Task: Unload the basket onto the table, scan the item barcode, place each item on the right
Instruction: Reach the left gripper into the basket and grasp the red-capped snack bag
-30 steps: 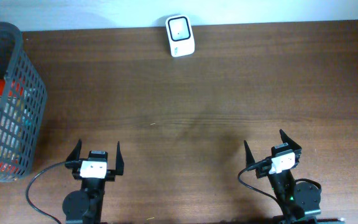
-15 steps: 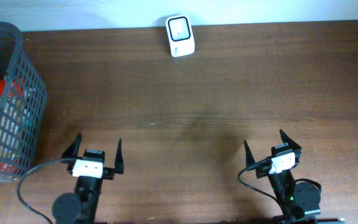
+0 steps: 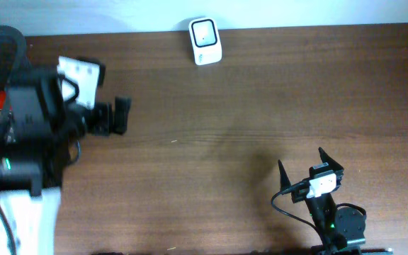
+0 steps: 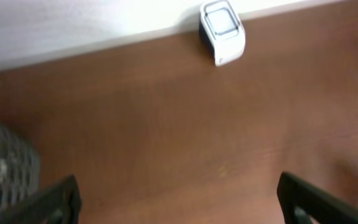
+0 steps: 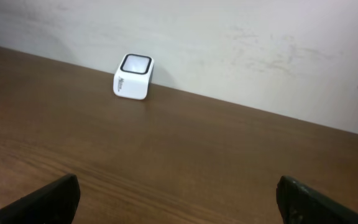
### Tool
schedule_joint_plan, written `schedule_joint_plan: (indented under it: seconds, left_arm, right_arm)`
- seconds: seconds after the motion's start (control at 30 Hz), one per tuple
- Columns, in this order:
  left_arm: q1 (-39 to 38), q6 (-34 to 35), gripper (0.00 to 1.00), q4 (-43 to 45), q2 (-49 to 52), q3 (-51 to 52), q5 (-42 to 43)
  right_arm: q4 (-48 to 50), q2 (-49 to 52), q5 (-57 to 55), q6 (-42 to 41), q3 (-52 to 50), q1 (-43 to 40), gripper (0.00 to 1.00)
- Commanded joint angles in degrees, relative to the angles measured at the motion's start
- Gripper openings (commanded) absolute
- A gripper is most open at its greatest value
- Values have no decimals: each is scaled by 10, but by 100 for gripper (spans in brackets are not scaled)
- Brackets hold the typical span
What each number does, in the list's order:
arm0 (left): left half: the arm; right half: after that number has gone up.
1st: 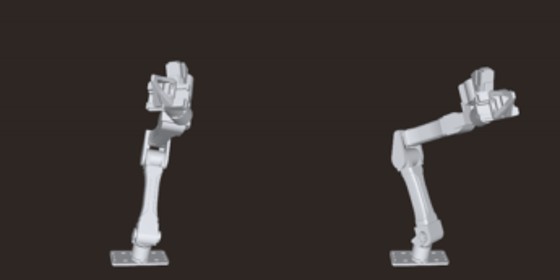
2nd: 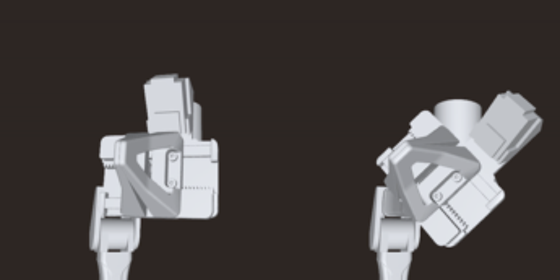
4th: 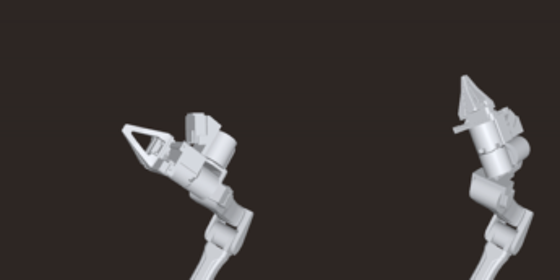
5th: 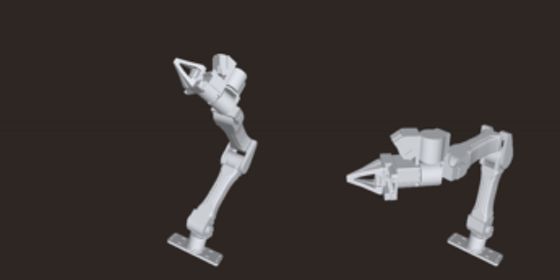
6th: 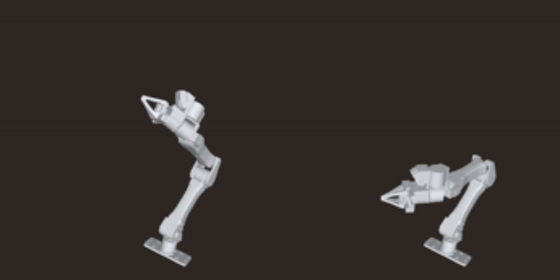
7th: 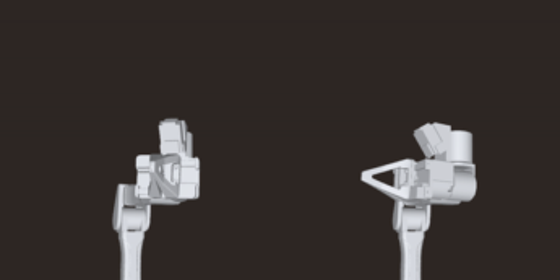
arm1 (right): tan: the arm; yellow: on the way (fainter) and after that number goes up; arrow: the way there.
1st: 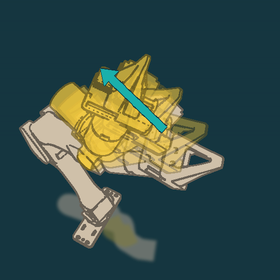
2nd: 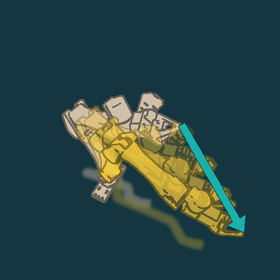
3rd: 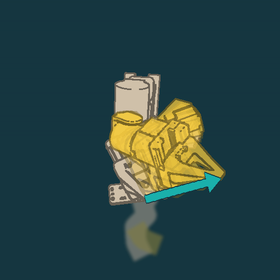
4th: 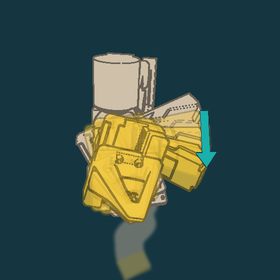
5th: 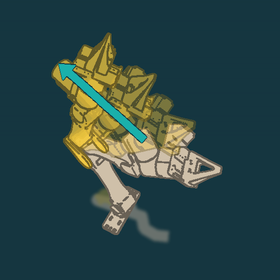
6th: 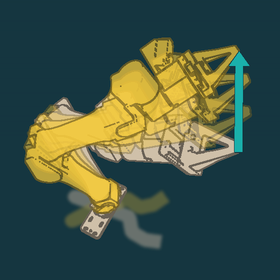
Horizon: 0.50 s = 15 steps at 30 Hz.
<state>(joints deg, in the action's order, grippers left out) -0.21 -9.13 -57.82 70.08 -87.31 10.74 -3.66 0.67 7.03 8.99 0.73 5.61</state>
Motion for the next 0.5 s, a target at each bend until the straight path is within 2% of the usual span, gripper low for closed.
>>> schedule_joint_plan:
  seconds: [0.0,0.13,0.27,0.37,0.47]
  left_arm:
    - [-1,4,99,-87,114,-135,6]
    - [-1,4,99,-75,180,-139,11]
    - [16,18,99,-28,184,-173,-2]
    - [73,98,99,-25,183,-241,-85]
    - [170,113,99,-22,183,-277,-124]
  right_arm:
    - [-1,-5,5,-5,-4,-3,99]
    - [-1,-5,5,-5,-4,-3,99]
    - [-1,-5,5,-5,-4,-3,99]
    - [-1,-5,5,-5,-4,-3,99]
    - [-1,-5,5,-5,-4,-3,99]
